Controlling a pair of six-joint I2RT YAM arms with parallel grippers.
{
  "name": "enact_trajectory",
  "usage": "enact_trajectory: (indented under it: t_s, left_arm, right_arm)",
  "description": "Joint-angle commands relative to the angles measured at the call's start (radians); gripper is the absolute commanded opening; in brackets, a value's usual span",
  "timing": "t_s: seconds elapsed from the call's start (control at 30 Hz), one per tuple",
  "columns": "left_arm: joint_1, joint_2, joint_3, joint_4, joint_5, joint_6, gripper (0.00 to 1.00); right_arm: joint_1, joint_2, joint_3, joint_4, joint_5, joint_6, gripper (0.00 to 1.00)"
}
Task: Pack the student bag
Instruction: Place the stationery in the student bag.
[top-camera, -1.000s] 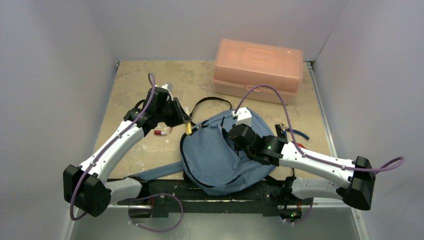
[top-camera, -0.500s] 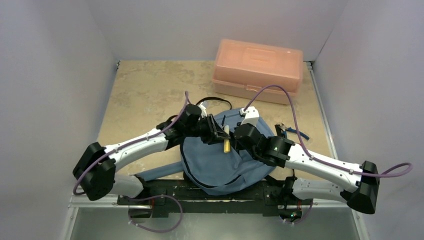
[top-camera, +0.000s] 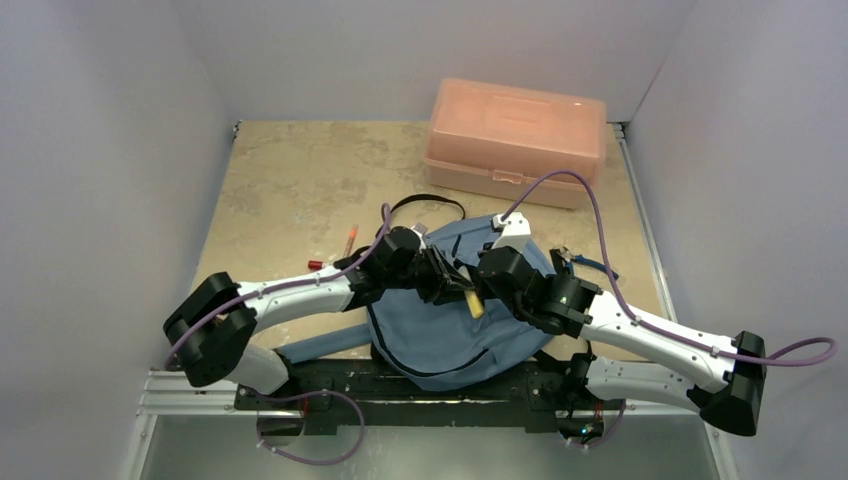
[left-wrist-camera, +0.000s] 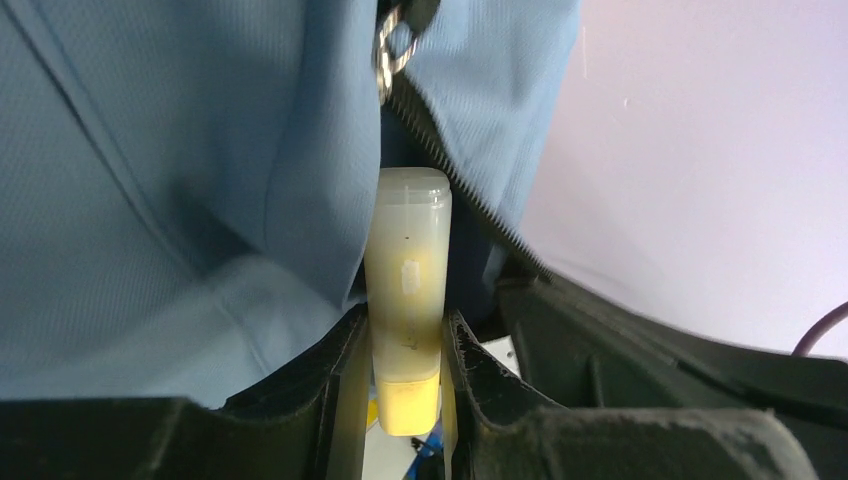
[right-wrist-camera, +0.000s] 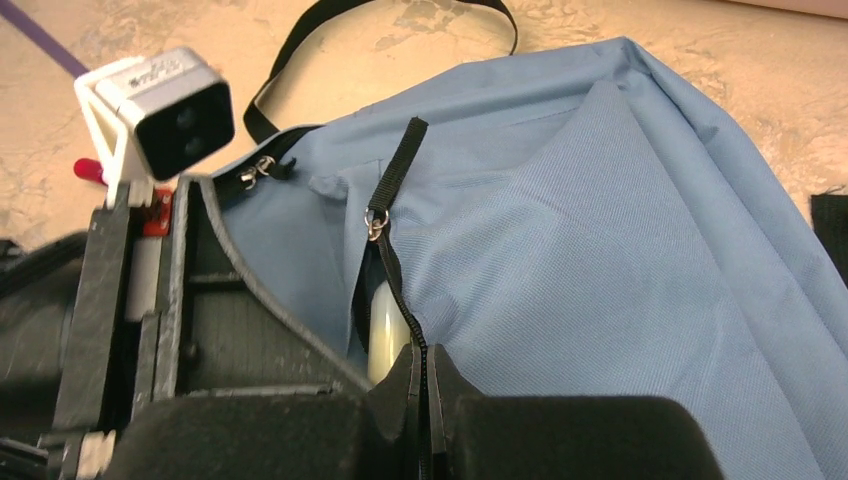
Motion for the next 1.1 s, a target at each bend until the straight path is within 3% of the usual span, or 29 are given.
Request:
enact_trajectory:
  t_s: [0.0, 0.27, 0.37, 0.57, 0.7, 0.9, 1.07]
  left_arm:
    - [-0.035, -0.097, -0.030, -0.077, -0.048, -0.010, 0.00]
    - [0.012, 0.022, 0.009, 0.029, 0.039, -0.018, 0.00]
    - [0.049, 0.068, 0.093, -0.038, 0.058, 0.013, 0.00]
    - [0.085, 0.059, 0.184, -0.227, -0.038, 0.075, 0.00]
    - [0.083, 0.094, 0.215, -0.235, -0.034, 0.075, 0.03]
    - [0.069, 0.103, 0.214, -0.206, -0.045, -0.027, 0.05]
    - [0.061, 0.106, 0.211, -0.226, -0.069, -0.208, 0.00]
  right_arm:
    - [0.003, -0.017, 0.018, 0.095, 0.025, 0.008, 0.00]
    - [0.003, -0.020, 0.028, 0.101, 0.014, -0.006, 0.00]
    - [0.002, -0.018, 0.030, 0.103, -0.001, -0.007, 0.00]
    - [0.003, -0.017, 0.023, 0.112, -0.016, -0.010, 0.00]
    - [0.003, -0.013, 0.023, 0.123, -0.023, -0.014, 0.00]
    - [0.003, 0.000, 0.026, 0.115, -0.016, -0.014, 0.00]
    - [0.003, 0.012, 0.024, 0.101, -0.001, -0.013, 0.00]
